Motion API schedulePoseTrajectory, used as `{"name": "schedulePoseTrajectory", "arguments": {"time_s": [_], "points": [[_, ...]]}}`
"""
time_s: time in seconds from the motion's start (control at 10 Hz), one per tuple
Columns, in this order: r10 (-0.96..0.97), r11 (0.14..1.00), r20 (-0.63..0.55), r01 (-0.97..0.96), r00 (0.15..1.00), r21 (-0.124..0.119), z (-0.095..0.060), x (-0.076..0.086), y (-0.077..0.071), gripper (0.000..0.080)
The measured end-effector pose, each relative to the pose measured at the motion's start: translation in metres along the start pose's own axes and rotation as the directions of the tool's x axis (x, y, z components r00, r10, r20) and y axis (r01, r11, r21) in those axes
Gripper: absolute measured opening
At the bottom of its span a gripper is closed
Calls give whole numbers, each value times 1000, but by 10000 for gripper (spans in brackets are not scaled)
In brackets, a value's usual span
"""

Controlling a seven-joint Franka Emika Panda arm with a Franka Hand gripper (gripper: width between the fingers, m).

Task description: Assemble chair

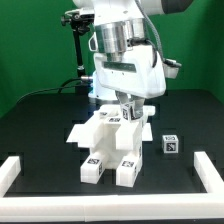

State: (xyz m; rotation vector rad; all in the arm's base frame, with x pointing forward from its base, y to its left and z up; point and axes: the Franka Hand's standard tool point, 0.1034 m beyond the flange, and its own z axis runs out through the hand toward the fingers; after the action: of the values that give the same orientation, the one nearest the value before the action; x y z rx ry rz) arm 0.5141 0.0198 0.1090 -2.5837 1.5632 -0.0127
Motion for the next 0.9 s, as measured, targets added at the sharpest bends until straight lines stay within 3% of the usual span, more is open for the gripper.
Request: {"name": "schedulePoseTrajectory", "arguments": {"time_s": [0.1,0.2,0.3,0.5,0.8,0.9], "points": [[-38,999,2,38,999,-7,0,-1,0,362],[-240,970,10,240,971,-32,-1,-3,-2,545],[-477,878,23,478,879,-38,-3,-3,-6,630],[-674,735,53,676,737,-57,-1,-13,-5,644],[-820,568,61,822,570,-45,-1,-10,-5,649],[-905,418,67,908,420,-42,-1,-8,-4,649]]}}
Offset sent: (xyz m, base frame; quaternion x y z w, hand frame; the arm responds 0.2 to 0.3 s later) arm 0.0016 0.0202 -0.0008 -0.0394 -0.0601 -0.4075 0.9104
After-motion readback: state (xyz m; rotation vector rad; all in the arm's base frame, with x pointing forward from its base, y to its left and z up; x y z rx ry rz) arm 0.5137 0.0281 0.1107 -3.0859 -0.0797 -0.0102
